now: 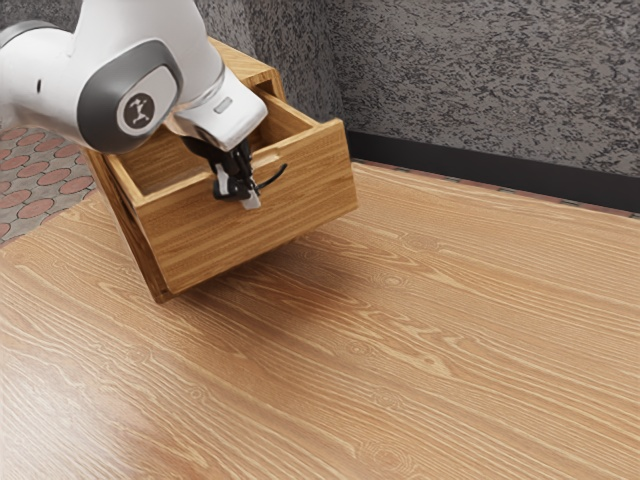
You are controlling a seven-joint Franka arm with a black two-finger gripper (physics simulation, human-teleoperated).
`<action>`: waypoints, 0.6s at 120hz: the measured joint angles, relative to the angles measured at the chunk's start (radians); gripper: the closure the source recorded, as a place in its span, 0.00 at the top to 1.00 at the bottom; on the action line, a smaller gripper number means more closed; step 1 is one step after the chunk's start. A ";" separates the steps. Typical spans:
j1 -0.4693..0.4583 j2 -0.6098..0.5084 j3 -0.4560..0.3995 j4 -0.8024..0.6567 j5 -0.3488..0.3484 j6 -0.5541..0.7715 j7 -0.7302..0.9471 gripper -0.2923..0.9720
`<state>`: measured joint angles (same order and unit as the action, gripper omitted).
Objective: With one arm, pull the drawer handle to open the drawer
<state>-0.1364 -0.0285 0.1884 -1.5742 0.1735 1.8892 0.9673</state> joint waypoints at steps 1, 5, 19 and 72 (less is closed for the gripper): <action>0.000 0.000 0.000 0.000 0.000 0.000 -0.001 0.14; 0.000 0.001 -0.001 -0.001 0.001 0.002 -0.007 0.13; -0.009 -0.003 0.007 -0.001 0.001 0.004 -0.023 0.15; -0.046 -0.006 0.009 0.000 0.000 0.001 -0.182 0.20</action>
<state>-0.1823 -0.0344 0.1972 -1.5738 0.1736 1.8903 0.7849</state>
